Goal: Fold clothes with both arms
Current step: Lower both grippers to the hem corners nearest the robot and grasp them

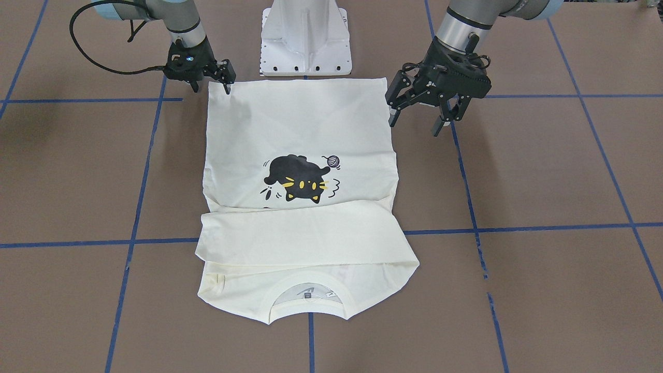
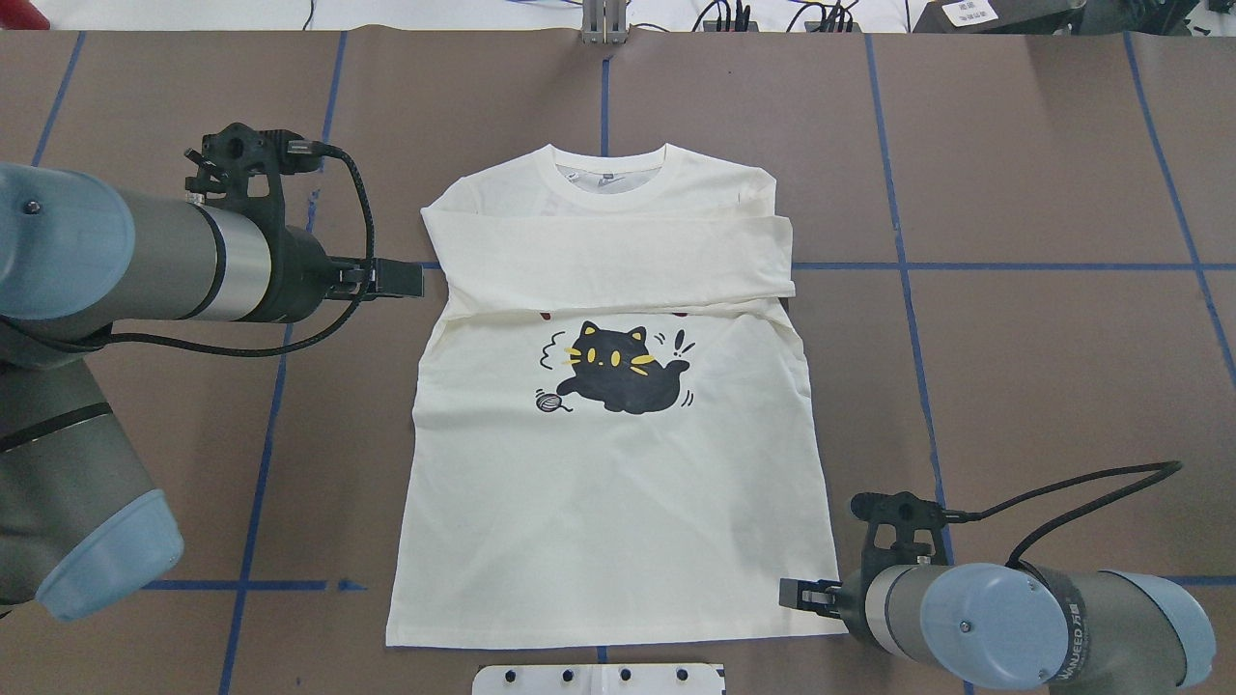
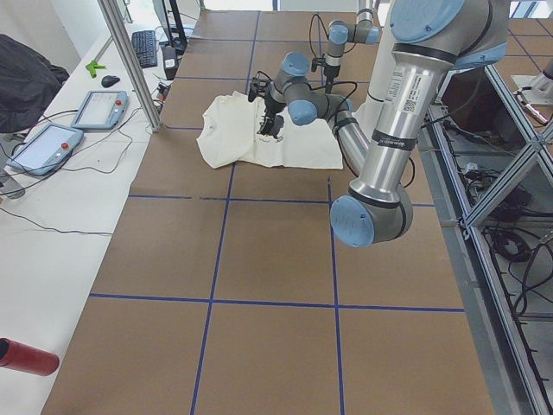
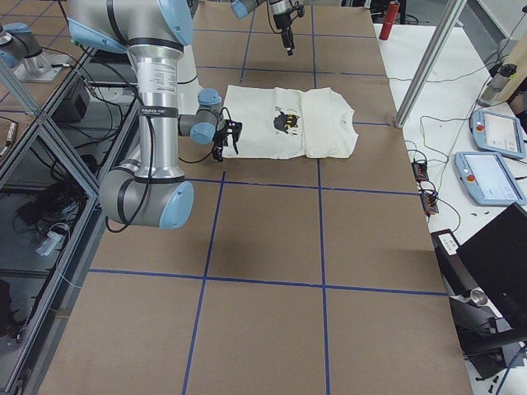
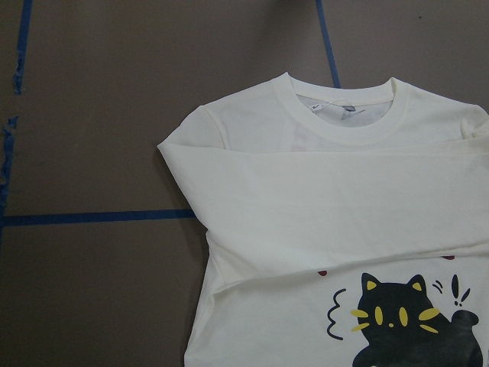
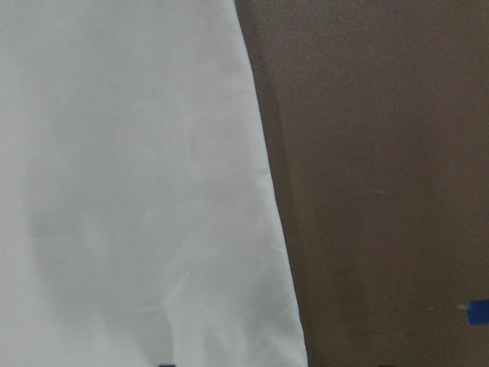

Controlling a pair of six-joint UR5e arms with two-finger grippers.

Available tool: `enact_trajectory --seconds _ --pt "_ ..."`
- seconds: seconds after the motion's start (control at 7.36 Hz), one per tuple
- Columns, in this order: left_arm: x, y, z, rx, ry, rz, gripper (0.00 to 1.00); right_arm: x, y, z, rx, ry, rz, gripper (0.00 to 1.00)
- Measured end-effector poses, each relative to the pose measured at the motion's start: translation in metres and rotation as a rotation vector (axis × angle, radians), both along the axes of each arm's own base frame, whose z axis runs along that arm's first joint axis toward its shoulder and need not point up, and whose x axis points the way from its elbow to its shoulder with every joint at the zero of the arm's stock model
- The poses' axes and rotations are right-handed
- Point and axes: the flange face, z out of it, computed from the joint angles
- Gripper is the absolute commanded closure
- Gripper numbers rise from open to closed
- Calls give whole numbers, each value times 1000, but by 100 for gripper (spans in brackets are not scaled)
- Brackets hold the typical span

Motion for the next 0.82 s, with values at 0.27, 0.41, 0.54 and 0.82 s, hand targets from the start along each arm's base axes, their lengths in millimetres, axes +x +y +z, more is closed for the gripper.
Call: enact_trajectory --seconds 0.27,0.41,0.54,0.82 --pt "0 0 0 0 1 0 1 0 1 -1 -2 -2 0 94" --pt "0 0 0 0 1 0 1 0 1 -1 -4 -4 -2 100" --pt "0 0 0 0 1 0 1 1 1 -3 -4 -6 -3 100" --pt "0 0 1 -2 -1 -1 0 5 0 -9 -3 -21 -1 100"
